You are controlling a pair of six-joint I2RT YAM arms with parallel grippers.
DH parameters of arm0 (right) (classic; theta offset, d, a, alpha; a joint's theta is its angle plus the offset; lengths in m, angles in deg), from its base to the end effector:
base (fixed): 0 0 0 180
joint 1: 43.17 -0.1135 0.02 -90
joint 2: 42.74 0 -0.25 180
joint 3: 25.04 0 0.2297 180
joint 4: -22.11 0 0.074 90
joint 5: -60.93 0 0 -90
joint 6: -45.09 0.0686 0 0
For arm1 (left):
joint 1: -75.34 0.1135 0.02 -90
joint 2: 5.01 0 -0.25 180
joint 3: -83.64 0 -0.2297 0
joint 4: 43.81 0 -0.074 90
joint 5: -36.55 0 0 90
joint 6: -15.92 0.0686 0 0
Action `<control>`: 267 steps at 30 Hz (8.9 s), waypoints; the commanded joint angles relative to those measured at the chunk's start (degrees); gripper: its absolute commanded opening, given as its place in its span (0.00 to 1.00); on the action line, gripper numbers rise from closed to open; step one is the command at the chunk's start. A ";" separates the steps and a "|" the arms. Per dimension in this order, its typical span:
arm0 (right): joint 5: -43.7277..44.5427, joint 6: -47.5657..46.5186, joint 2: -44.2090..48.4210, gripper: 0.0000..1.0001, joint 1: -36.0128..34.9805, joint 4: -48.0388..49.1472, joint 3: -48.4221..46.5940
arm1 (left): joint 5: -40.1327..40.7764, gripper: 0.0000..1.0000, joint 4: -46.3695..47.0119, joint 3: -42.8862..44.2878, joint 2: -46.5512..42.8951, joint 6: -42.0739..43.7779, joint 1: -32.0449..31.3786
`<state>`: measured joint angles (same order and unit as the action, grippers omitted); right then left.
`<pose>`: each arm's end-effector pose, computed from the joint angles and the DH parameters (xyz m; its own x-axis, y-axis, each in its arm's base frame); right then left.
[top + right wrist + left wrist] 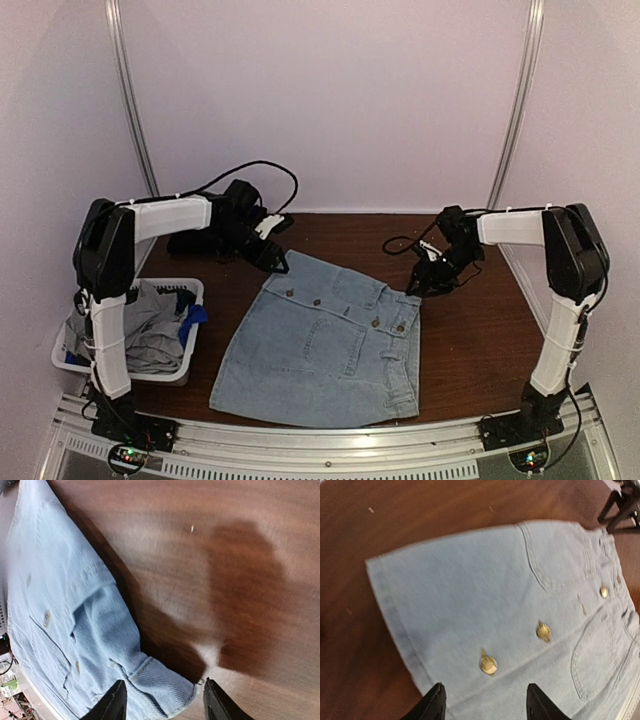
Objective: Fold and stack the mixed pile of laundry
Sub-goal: Pick up the flattened skirt from the center of the board, then fold the flattened skirt at the center of the board, then adjust the rectangle-folded skirt at the center of the board.
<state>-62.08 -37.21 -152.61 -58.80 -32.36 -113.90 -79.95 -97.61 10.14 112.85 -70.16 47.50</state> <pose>0.3293 0.1309 0.1389 -0.9718 -0.1552 -0.1778 -0.2293 0.7988 0.5562 0.3561 -0.2227 0.1664 -0.7607 0.4709 -0.4468 0.6372 0.6732 -0.3753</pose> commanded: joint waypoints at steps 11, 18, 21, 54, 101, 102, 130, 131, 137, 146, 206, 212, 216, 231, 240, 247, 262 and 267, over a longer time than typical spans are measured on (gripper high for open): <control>-1.90 -4.96 -5.81 0.59 -0.83 -4.32 -6.28 | 1.62 0.70 -3.42 37.83 26.69 3.95 4.10; 1.17 -6.90 -7.31 0.52 -1.23 -6.18 -4.79 | 2.38 0.67 -2.46 40.03 31.42 4.67 4.10; 1.69 -6.99 -8.07 0.43 -1.39 -6.96 -4.87 | 1.39 0.64 -1.85 40.47 32.60 4.81 4.10; 12.31 -10.92 -15.79 0.00 0.71 -13.96 -33.62 | -4.79 0.00 3.54 38.64 23.41 0.46 9.64; 14.33 -5.66 14.62 0.46 -26.93 -8.15 14.70 | 12.16 0.98 9.72 -31.51 -21.22 16.16 -18.18; 14.78 -4.79 14.30 0.42 -27.90 -8.02 14.80 | 13.00 0.97 9.72 -32.34 -21.01 16.22 -18.41; 14.66 -13.12 9.97 0.47 -20.10 -8.83 0.54 | 19.77 0.50 12.92 -29.68 -24.29 21.77 -4.24; 14.54 -13.27 9.56 0.47 -19.99 -8.96 0.25 | 19.63 0.50 12.84 -29.28 -24.03 22.03 -3.98; 15.11 -13.83 8.23 0.53 -20.14 -9.68 1.21 | 17.40 0.63 12.38 -25.35 -19.60 25.25 -2.76; 18.92 -13.03 8.51 0.23 -21.09 -9.15 4.27 | 14.82 0.45 10.66 -19.89 -12.31 28.33 -2.75; -13.69 19.45 22.32 0.00 -8.07 9.58 21.46 | 21.81 0.00 7.63 -36.26 -34.17 21.02 -11.52; -12.81 18.99 19.44 0.00 -10.07 14.04 29.14 | 25.62 0.00 9.45 -41.73 -29.71 20.34 -15.79; -13.54 17.80 16.84 0.15 -10.29 14.53 29.54 | 25.63 0.07 9.46 -40.89 -26.74 19.25 -15.93; -18.24 22.35 18.11 0.00 -7.26 11.89 22.39 | 23.92 0.25 5.85 -35.62 -26.67 19.25 -16.29; -19.64 19.96 18.79 0.00 -6.10 5.93 17.04 | 27.70 0.00 4.72 -32.68 -27.14 18.84 -16.29; -21.82 22.66 25.37 0.00 -8.46 5.28 22.22 | 32.11 0.00 1.64 -34.41 -31.42 16.47 -16.28; -17.27 23.40 13.52 0.00 -16.35 18.96 33.52 | 34.20 0.00 6.24 -40.98 -25.23 13.90 -16.37; -16.47 18.35 16.36 0.31 -16.33 12.06 29.99 | 31.63 0.41 4.30 -36.45 -28.40 12.39 -16.45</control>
<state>-83.61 -14.23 -137.96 -75.28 -15.66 -81.51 -47.87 -92.60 -30.06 87.93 -56.06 30.76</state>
